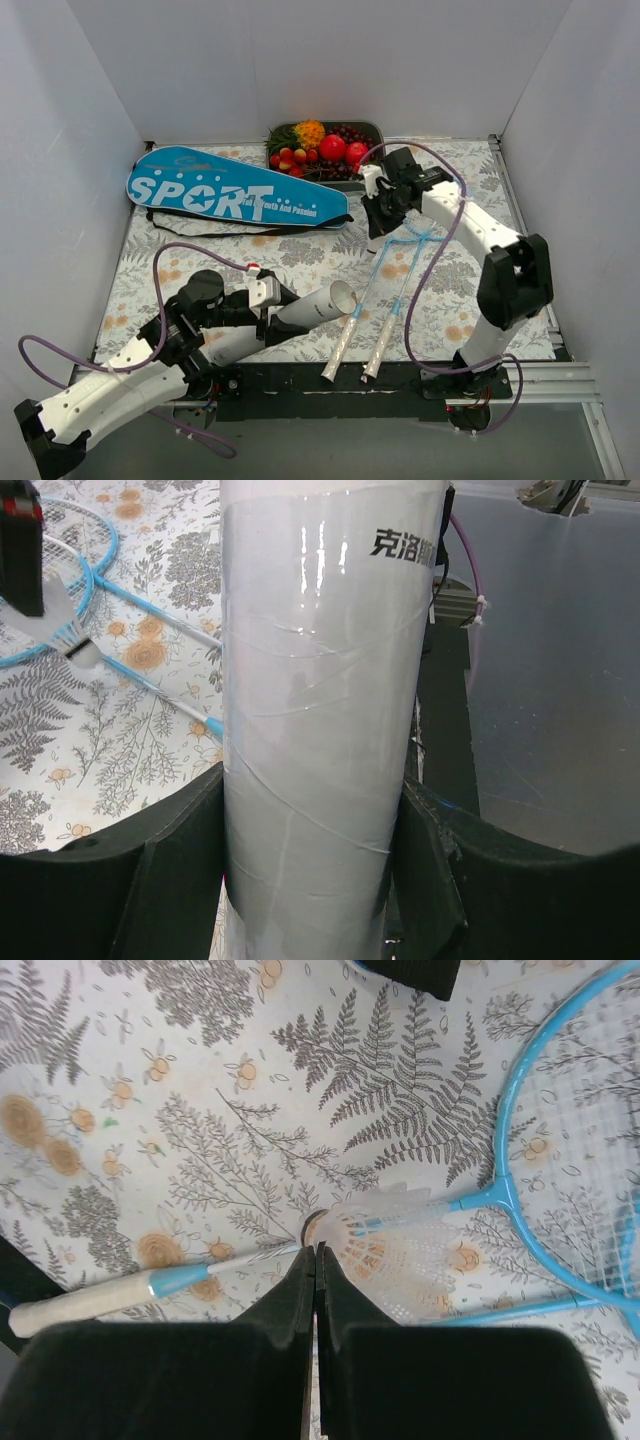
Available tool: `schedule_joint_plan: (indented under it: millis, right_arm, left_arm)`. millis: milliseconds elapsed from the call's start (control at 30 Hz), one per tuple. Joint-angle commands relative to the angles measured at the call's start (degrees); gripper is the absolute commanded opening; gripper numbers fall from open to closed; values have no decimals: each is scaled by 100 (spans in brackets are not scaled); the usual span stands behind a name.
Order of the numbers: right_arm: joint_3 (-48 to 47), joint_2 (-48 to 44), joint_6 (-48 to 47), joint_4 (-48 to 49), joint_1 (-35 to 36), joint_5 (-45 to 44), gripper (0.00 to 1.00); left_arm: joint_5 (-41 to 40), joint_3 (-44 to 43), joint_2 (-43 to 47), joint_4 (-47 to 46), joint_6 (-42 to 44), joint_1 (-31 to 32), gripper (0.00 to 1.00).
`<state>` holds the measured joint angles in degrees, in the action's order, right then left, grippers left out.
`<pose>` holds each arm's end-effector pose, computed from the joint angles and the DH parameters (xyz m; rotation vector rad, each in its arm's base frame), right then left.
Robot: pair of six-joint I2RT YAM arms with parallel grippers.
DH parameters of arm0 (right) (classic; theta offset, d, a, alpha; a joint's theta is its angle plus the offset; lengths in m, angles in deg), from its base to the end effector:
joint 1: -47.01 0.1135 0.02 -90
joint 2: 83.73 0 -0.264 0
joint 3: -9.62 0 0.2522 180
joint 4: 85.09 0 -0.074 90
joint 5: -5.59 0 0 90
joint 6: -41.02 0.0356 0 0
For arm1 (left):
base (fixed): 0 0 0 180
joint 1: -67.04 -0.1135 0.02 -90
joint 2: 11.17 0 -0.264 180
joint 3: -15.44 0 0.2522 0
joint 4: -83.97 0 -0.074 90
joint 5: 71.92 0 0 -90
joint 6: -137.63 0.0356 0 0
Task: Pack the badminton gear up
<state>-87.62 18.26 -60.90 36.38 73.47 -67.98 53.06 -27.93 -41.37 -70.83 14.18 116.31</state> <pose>0.3311 0.1760 0.2543 -0.9672 2.4995 0.4641 0.0748 -0.1181 0.2823 0.7695 1.8839 -1.5210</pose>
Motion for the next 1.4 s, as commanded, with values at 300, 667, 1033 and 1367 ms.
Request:
schedule_joint_plan:
  millis: [300,667,1033,1367]
  right_arm:
    - [535,-3130,1095,232,35,168,1]
    - [685,-4636,1666,426,70,1582,1]
    - [1351,-5409,2211,636,61,2627,1]
    - [2063,-5805,2897,1436,88,2963,1]
  left_arm:
    - [-229,-247,-505,69,155,38,15]
    - [-352,-379,-1058,-63,76,29,9]
    - [-492,-379,-980,-248,-135,29,8]
    - [-510,-432,-953,-292,-170,29,9]
